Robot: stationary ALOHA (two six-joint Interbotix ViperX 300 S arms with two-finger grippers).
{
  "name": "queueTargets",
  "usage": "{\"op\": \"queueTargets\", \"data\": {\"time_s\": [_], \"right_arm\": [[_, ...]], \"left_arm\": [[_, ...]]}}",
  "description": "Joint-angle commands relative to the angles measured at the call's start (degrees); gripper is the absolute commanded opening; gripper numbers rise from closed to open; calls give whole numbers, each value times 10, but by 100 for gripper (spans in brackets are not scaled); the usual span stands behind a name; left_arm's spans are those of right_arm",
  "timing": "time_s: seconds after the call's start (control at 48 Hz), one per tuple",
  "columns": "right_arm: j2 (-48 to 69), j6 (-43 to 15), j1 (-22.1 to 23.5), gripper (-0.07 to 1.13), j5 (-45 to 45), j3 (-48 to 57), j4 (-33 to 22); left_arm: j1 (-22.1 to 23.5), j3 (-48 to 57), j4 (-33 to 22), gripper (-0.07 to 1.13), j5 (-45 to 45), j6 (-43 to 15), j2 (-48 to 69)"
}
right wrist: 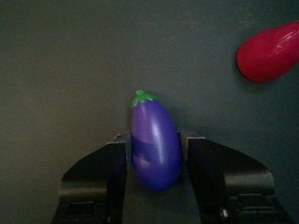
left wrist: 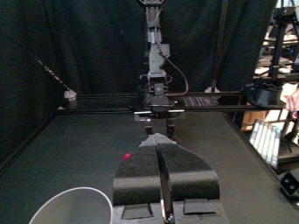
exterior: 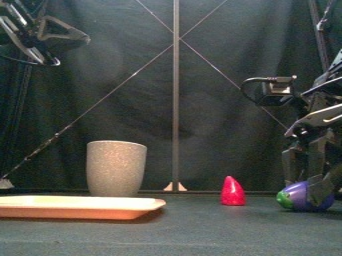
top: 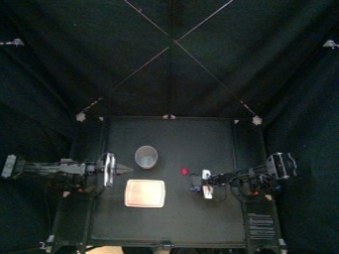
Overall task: Pick the eggplant then place it in the grey bowl
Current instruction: Place eggplant in the grey bowl
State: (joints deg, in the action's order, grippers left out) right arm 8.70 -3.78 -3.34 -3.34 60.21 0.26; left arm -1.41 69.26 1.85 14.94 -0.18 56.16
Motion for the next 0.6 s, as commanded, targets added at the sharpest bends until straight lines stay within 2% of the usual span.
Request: {"op": "queueTargets", "data": {"time_s": [0.021, 0.104, 0.229, 0.5, 0.604], "right_arm": [[9, 0, -2, 52, 4, -15, 1], [14, 2, 1, 44, 4, -31, -2], [26, 9, 8, 46, 1, -81, -18], [-3, 2, 87, 46, 15, -243, -112], [-34, 4, 116, 46, 40, -294, -127]], "left_arm": [[-2, -7, 1, -4, 3, -1, -2], [-2, -7, 0, -4, 3, -1, -2], [-2, -7, 0, -4, 3, -1, -2], [-2, -7, 0, -4, 3, 0, -2], [-2, -7, 0, -4, 3, 0, -2]]}}
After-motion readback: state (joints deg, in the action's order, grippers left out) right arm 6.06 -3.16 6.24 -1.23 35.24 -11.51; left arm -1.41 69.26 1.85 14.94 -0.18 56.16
